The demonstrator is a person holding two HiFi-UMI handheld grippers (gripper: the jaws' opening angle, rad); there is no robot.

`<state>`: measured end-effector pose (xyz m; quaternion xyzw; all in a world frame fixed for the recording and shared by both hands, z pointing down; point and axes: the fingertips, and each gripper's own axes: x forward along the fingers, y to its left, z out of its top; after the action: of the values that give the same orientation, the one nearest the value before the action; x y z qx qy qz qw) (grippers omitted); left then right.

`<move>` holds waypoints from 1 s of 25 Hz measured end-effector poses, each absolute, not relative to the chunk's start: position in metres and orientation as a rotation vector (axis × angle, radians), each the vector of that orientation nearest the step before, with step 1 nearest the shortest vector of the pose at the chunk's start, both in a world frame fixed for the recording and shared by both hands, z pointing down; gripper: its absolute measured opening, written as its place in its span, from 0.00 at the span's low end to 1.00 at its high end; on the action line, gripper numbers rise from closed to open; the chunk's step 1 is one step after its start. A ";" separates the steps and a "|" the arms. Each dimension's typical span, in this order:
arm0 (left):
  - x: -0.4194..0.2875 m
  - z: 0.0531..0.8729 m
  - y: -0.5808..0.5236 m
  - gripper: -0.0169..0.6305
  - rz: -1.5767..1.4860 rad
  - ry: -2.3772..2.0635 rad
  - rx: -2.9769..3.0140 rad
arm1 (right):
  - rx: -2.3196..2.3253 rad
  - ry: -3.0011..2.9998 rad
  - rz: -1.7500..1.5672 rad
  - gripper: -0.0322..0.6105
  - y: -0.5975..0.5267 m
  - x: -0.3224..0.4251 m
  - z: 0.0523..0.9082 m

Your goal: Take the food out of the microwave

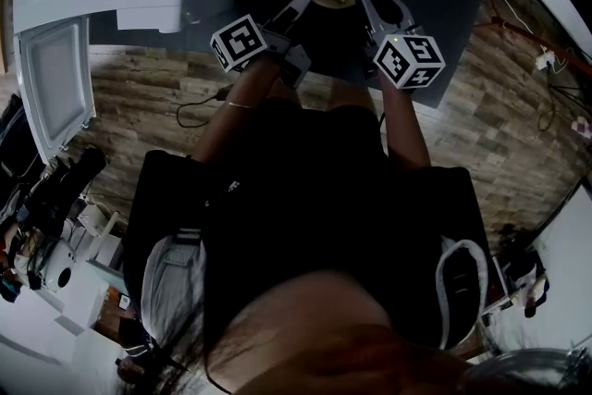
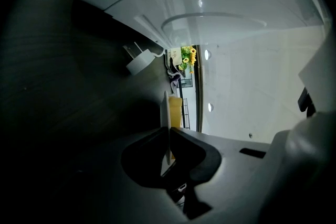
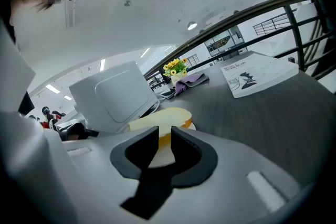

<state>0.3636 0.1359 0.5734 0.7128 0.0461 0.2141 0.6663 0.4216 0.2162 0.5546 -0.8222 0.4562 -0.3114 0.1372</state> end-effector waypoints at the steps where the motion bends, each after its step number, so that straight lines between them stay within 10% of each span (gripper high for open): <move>1: 0.364 0.573 0.135 0.05 0.482 0.102 1.618 | -2.378 1.316 -0.900 0.15 0.217 0.422 0.554; 25: 0.355 0.587 0.132 0.31 0.742 0.064 1.832 | -2.390 1.278 -0.846 0.15 0.226 0.424 0.541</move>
<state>0.3550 0.1318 0.5866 0.7738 0.0272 0.3135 0.5498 0.4236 0.2262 0.5405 -0.8321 0.4451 -0.2946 0.1505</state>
